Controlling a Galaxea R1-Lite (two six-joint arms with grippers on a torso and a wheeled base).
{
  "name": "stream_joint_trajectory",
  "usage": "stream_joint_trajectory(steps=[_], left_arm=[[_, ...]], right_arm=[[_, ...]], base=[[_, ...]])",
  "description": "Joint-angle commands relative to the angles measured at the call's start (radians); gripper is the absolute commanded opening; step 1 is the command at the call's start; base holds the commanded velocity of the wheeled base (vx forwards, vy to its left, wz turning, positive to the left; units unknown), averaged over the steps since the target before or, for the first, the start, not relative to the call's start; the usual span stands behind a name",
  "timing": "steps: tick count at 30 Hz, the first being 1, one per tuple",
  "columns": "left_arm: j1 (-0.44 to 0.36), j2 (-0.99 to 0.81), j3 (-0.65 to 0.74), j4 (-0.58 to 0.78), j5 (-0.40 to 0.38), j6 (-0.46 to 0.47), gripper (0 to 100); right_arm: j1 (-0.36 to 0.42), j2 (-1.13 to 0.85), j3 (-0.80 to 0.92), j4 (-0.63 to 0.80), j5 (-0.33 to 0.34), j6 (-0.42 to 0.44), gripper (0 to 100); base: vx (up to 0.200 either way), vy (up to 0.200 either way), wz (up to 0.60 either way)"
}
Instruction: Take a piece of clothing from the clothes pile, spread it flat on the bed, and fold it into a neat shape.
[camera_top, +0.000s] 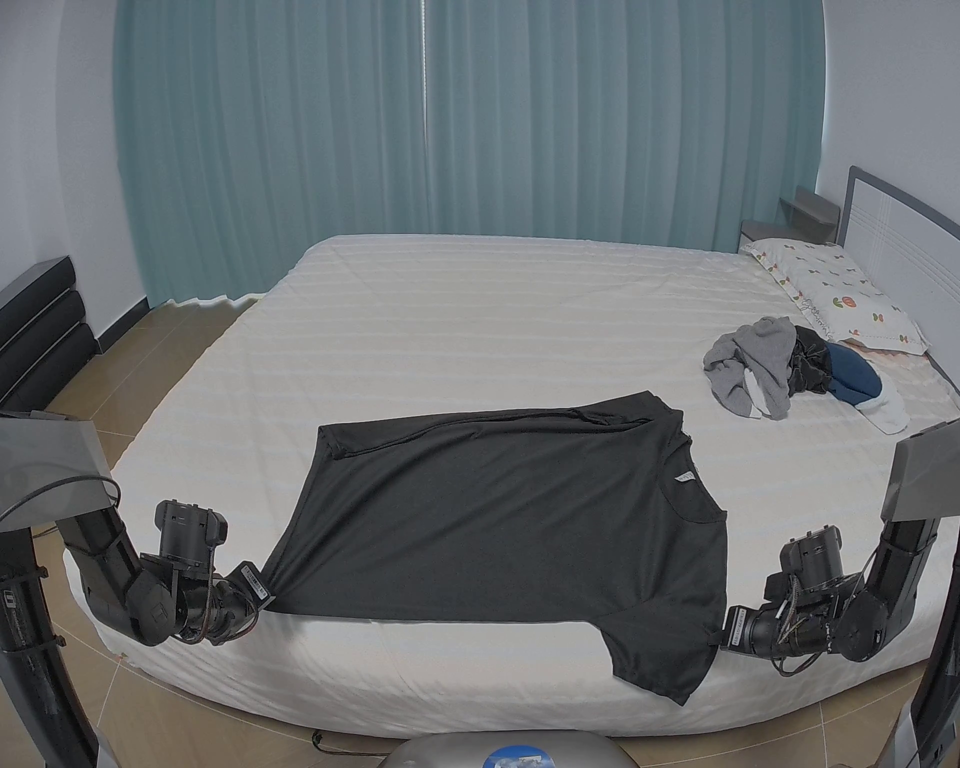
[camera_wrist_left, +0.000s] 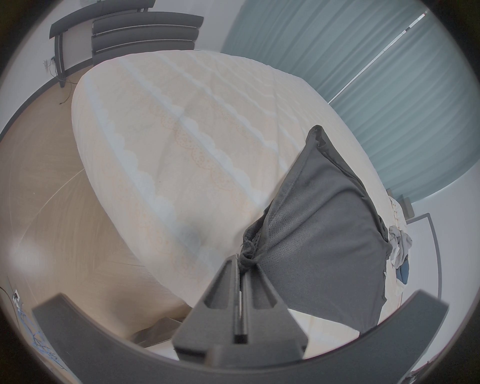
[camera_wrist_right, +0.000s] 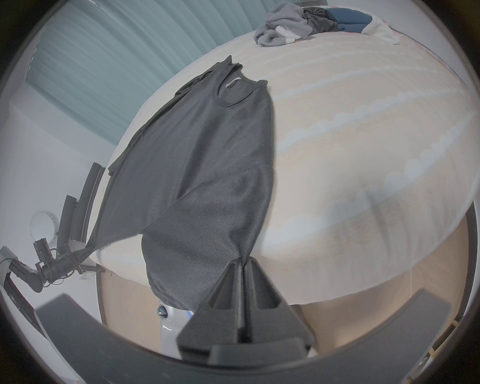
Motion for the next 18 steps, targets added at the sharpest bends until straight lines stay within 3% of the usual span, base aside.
stream_joint_trajectory(steps=[1, 10, 18], left_arm=[[0.000, 0.002, 0.004, 0.001, 0.000, 0.007, 0], [0.000, -0.007, 0.041, 0.007, 0.002, 0.076, 0], [-0.006, -0.001, 0.068, 0.045, 0.003, 0.147, 0]], right_arm=[[-0.015, -0.035, 0.019, 0.003, -0.002, -0.007, 0], [-0.062, -0.149, 0.032, 0.189, 0.001, -0.142, 0], [-0.075, -0.155, 0.029, 0.260, 0.009, -0.198, 0]], base=[[0.000, 0.000, 0.00], [0.000, 0.000, 0.00], [0.000, 0.000, 0.00]])
